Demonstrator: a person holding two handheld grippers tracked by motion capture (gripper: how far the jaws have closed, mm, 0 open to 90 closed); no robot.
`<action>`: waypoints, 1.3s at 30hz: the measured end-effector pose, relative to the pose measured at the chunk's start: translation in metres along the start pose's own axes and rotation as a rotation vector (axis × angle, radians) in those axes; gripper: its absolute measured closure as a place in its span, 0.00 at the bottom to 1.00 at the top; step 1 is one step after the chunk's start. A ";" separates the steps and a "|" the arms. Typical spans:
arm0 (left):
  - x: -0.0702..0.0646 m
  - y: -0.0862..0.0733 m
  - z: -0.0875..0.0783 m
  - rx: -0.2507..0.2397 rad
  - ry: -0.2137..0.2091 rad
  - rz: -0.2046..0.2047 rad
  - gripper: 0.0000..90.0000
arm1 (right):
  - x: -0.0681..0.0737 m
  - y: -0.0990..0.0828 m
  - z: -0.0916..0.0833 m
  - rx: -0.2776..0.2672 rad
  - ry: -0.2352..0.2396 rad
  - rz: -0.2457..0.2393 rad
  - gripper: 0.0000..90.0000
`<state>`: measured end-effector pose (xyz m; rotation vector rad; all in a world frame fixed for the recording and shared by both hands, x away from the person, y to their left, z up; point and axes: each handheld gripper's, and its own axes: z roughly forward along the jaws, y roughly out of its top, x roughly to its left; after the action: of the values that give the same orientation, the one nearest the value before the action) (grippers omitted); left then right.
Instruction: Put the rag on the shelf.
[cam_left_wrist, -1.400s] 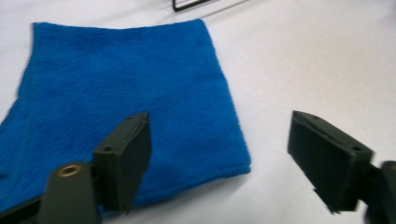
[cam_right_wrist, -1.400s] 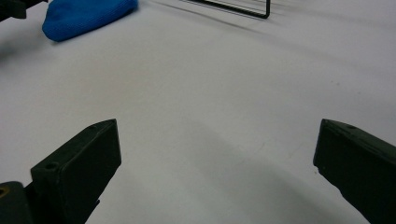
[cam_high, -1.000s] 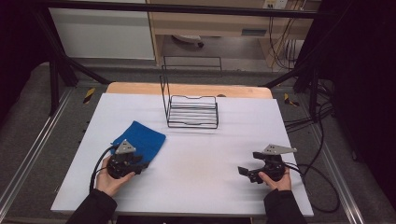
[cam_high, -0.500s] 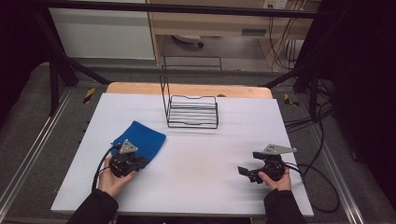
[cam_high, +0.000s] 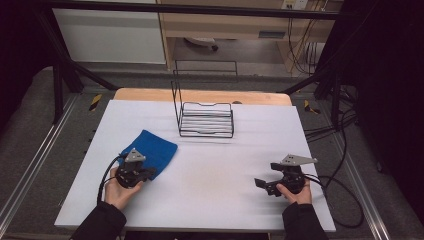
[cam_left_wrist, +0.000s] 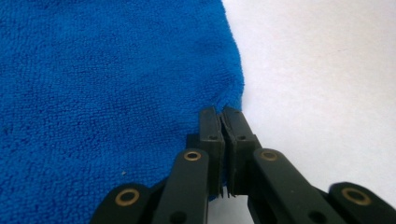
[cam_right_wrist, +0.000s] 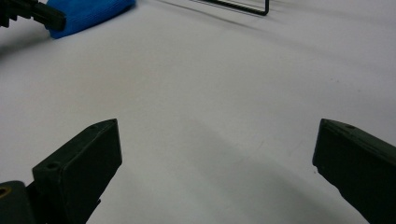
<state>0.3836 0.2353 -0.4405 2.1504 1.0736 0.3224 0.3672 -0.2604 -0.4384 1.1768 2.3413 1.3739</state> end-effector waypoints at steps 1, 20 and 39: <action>-0.001 0.001 -0.001 -0.001 -0.004 0.006 0.97 | 0.000 0.000 0.000 0.000 0.000 0.000 0.02; -0.031 0.005 -0.010 -0.040 -0.132 0.033 0.98 | 0.000 0.000 -0.001 -0.004 0.006 0.004 0.02; -0.048 0.007 -0.021 -0.095 -0.184 0.033 0.60 | 0.001 0.000 -0.001 -0.005 0.009 0.004 0.02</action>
<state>0.3473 0.2052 -0.4163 2.0702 0.9020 0.1830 0.3664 -0.2606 -0.4377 1.1771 2.3418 1.3882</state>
